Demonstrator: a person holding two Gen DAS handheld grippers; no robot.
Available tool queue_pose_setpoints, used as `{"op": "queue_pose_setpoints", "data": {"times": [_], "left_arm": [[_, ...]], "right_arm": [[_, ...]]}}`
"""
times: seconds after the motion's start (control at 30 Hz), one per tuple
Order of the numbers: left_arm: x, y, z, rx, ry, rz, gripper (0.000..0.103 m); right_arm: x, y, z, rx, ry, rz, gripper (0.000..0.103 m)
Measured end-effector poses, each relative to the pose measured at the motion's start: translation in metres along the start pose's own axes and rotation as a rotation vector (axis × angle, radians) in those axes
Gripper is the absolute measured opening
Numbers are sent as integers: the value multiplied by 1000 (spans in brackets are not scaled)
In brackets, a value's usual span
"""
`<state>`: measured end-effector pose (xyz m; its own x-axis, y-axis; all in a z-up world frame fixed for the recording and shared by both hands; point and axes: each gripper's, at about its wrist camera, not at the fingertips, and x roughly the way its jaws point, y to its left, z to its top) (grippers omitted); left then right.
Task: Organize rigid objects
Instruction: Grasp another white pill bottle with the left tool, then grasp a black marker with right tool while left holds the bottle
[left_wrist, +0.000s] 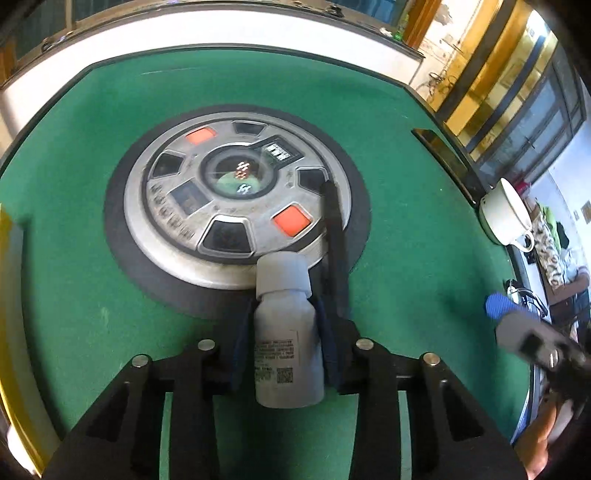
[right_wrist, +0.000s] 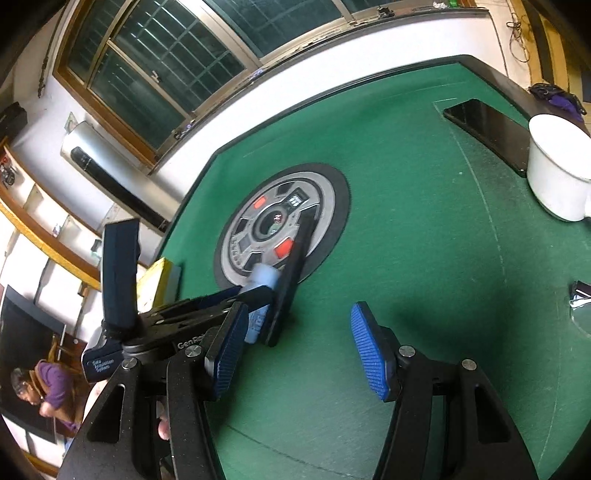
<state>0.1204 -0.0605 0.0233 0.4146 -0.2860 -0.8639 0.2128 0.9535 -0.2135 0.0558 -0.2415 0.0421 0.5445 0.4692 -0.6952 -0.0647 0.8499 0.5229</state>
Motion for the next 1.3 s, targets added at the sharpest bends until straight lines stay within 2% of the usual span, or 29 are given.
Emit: {"op": "queue_pose_setpoints", "data": {"times": [0.13,0.27,0.33,0.43,0.5,0.57,0.6,0.73,0.83,0.93,1.1,1.3], "left_arm": [[-20,13,-36,-51,-39,20,32],[-46,11,-83,-26,-91,74,32],[-52,10,-97,-22,-111,84,32],[-53,12,-103,-17,-126,88,32],[-48,13,-102,-28,-107,68,32],[-46,8,-103,0,-124,98,32],[-46,6,-104,12,-126,116,32],[-45,2,-107,36,-133,139,32],[-45,4,-106,30,-138,135,32],[-47,6,-108,18,-151,120,31],[-53,13,-111,-14,-168,73,31],[-75,11,-113,-20,-234,94,31]], "right_arm": [[4,0,0,-15,-3,-43,53],[13,6,-1,-60,1,-97,52],[23,12,1,-63,32,-90,51],[42,27,6,-78,88,-88,50],[56,38,10,-103,108,-122,46],[70,49,14,-125,123,-162,43],[78,56,15,-149,135,-211,43],[100,63,15,-163,161,-297,33],[105,67,9,-214,151,-340,18],[96,61,7,-202,155,-315,14],[60,44,-3,-143,173,-191,13],[27,47,-29,-144,148,-84,14]]}}
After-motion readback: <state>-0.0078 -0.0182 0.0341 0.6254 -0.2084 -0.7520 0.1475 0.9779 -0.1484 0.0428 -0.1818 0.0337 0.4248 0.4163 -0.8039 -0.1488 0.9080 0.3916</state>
